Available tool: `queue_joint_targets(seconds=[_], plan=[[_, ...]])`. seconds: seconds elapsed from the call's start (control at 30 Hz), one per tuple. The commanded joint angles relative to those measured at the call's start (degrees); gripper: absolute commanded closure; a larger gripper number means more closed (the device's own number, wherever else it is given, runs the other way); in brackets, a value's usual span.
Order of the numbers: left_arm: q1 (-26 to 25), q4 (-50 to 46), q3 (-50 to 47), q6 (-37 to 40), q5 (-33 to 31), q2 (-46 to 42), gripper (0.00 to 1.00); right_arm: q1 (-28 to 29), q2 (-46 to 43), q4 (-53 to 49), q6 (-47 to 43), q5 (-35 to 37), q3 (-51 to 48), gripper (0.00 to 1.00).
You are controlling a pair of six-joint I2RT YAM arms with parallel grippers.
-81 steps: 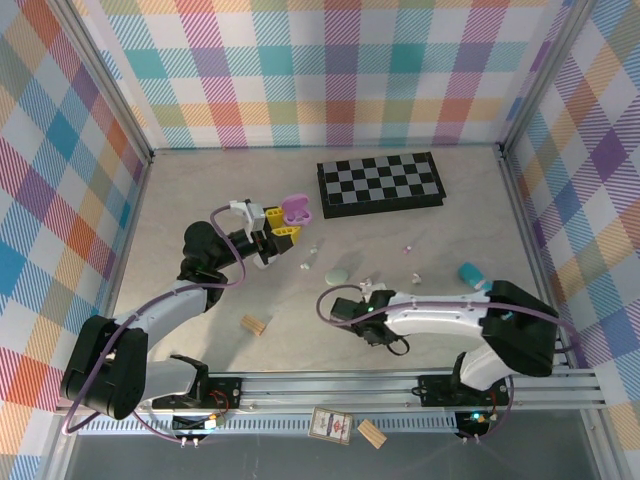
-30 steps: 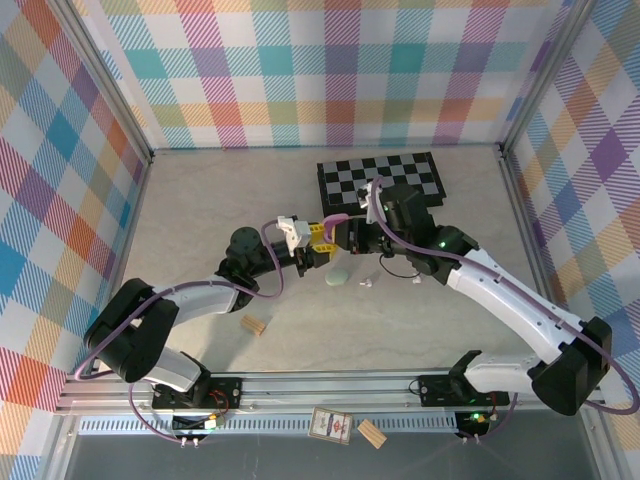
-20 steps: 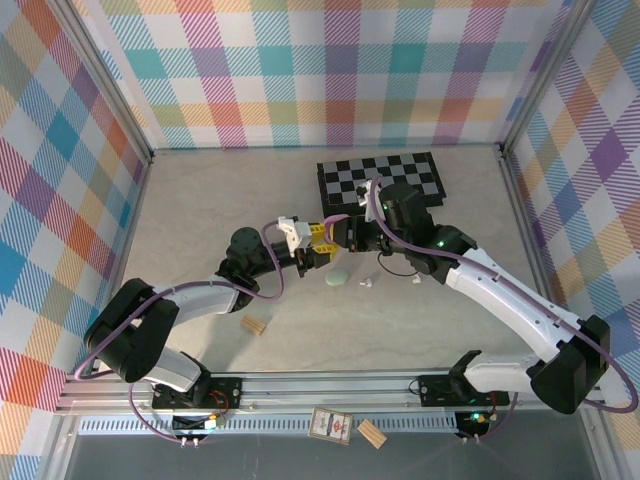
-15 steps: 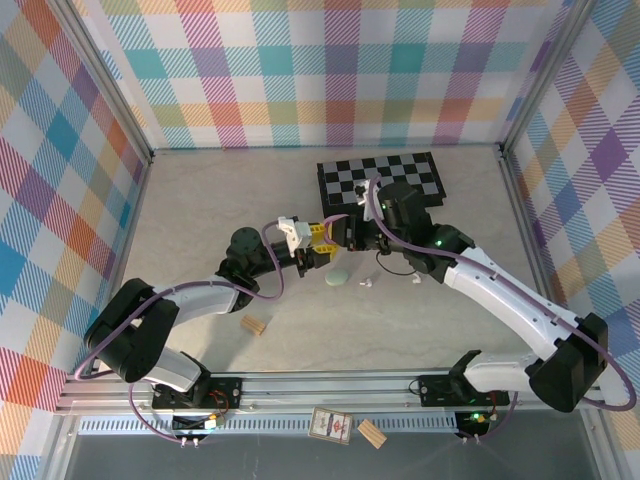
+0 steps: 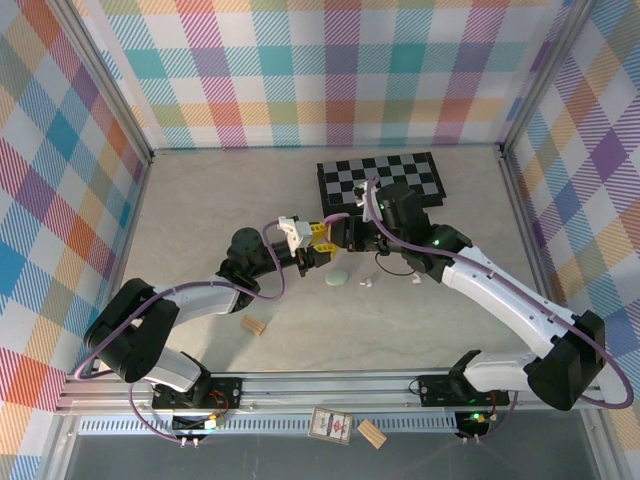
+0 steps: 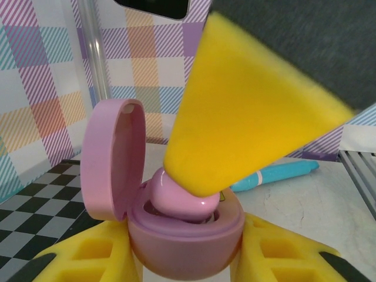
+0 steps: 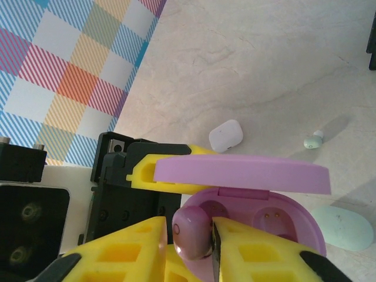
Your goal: Insert the wireless bluetooth earbuds into the charging case
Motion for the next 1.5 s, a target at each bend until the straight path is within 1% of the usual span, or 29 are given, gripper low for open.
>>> queue_joint_targets(seconds=[0.0, 0.1, 0.3, 0.43, 0.5, 0.57, 0.7, 0.8, 0.83, 0.87, 0.93, 1.07, 1.23, 1.47], plan=[[-0.57, 4.21, 1.75, -0.26, -0.28, 0.01, 0.66, -0.43, -1.91, 0.25, 0.35, -0.23, -0.77, 0.64], [-0.57, 4.35, 1.31, -0.32, -0.58, -0.49, 0.66, -0.46, -3.45, -0.63, -0.33, 1.55, -0.70, 0.55], [-0.31, 4.24, 0.60, -0.99, -1.48, -0.99, 0.65, -0.47, -8.22, -2.41, -3.17, 3.87, -1.58, 0.49], [0.35, 4.82, -0.48, -1.02, -1.72, -1.56, 0.65, -1.26, -13.41, -3.05, -4.33, 9.87, -4.82, 0.48], [0.74, 4.75, -0.92, -1.09, -1.63, -2.21, 0.65, -3.58, -15.26, -3.22, -3.87, 10.42, -6.66, 0.47], [1.15, 4.73, -1.61, -1.26, -1.60, -2.87, 0.65, -7.35, -16.67, -2.91, -2.85, 10.19, -8.85, 0.47], [1.63, 4.46, -3.06, -1.47, -1.41, -4.42, 0.65, -16.47, -16.96, -2.02, -3.07, 8.89, -12.95, 0.47], [1.63, 4.01, -4.20, -1.64, -1.26, -5.84, 0.66, -23.66, -13.10, -0.23, -4.46, 5.79, -15.01, 0.46], [1.63, 3.64, -4.55, -1.64, -1.26, -6.39, 0.66, -25.78, -10.40, 0.36, -5.16, 4.53, -15.10, 0.46], [1.63, 3.07, -4.87, -1.61, -1.24, -7.00, 0.66, -27.46, -7.57, 0.95, -5.91, 4.05, -14.94, 0.45], [1.63, 1.65, -5.24, -1.23, -1.13, -8.23, 0.66, -29.08, -2.48, 2.51, -7.53, 4.51, -14.20, 0.44], [1.63, -1.20, -5.67, -0.60, -1.03, -10.53, 0.66, -30.10, 9.51, 3.33, -10.49, 7.11, -9.84, 0.41], [1.63, -3.95, -5.92, -0.25, -0.59, -12.80, 0.66, -30.34, 21.91, 3.42, -12.51, 6.67, -3.45, 0.41], [1.63, -6.53, -6.31, 0.72, -0.70, -14.53, 0.65, -30.30, 32.76, 2.24, -12.36, 3.90, 2.57, 0.45]])
